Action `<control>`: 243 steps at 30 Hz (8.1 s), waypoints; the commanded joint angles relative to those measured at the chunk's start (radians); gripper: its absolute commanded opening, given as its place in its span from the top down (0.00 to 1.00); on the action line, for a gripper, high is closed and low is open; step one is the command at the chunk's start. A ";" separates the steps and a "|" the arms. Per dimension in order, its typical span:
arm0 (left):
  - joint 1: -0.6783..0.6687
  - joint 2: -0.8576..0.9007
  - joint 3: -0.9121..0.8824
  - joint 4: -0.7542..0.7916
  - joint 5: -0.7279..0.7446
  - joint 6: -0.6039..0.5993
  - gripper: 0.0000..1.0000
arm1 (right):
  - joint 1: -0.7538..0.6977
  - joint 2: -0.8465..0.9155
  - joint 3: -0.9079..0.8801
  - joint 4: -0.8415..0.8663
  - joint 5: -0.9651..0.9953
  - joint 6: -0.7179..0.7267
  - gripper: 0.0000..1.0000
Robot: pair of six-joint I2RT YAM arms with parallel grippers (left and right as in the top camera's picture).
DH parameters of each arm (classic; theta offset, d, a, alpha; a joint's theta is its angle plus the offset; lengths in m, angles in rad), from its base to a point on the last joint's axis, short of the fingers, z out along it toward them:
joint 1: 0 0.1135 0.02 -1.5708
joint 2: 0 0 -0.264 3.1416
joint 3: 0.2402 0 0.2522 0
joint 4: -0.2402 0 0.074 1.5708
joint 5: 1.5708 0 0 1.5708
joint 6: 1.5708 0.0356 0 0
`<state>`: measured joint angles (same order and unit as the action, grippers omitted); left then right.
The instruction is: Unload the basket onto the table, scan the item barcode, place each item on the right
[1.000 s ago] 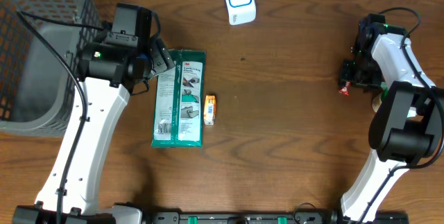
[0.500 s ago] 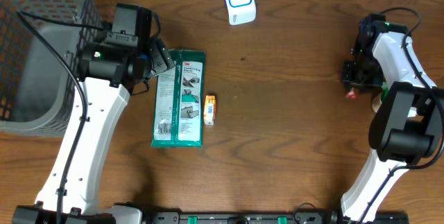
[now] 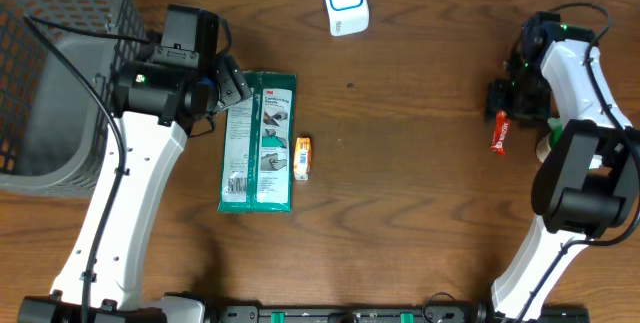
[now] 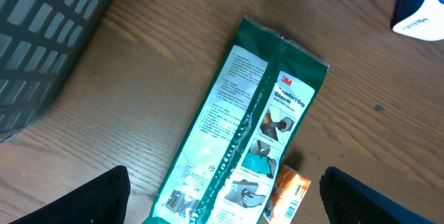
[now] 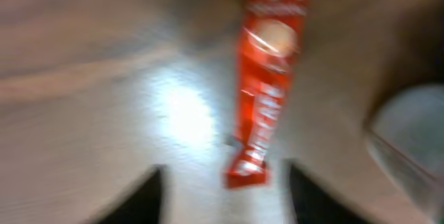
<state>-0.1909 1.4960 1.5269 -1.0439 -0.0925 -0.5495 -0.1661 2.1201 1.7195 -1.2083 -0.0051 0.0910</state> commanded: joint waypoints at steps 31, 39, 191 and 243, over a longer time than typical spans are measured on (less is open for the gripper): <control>0.003 -0.004 0.008 -0.003 -0.013 0.006 0.12 | -0.043 -0.002 -0.178 0.236 0.128 0.005 0.85; 0.003 -0.004 0.008 -0.003 -0.013 0.006 0.12 | 0.034 -0.003 0.089 -0.029 -0.281 -0.029 0.71; 0.003 -0.004 0.008 -0.003 -0.013 0.006 0.12 | 0.220 -0.333 -0.499 0.158 -0.163 0.201 0.87; 0.003 -0.004 0.008 -0.003 -0.013 0.006 0.12 | 0.246 -0.416 -0.748 0.579 -0.423 0.180 0.56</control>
<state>-0.1909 1.4960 1.5269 -1.0439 -0.0929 -0.5495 0.0807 1.7042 0.9951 -0.6518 -0.4164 0.2504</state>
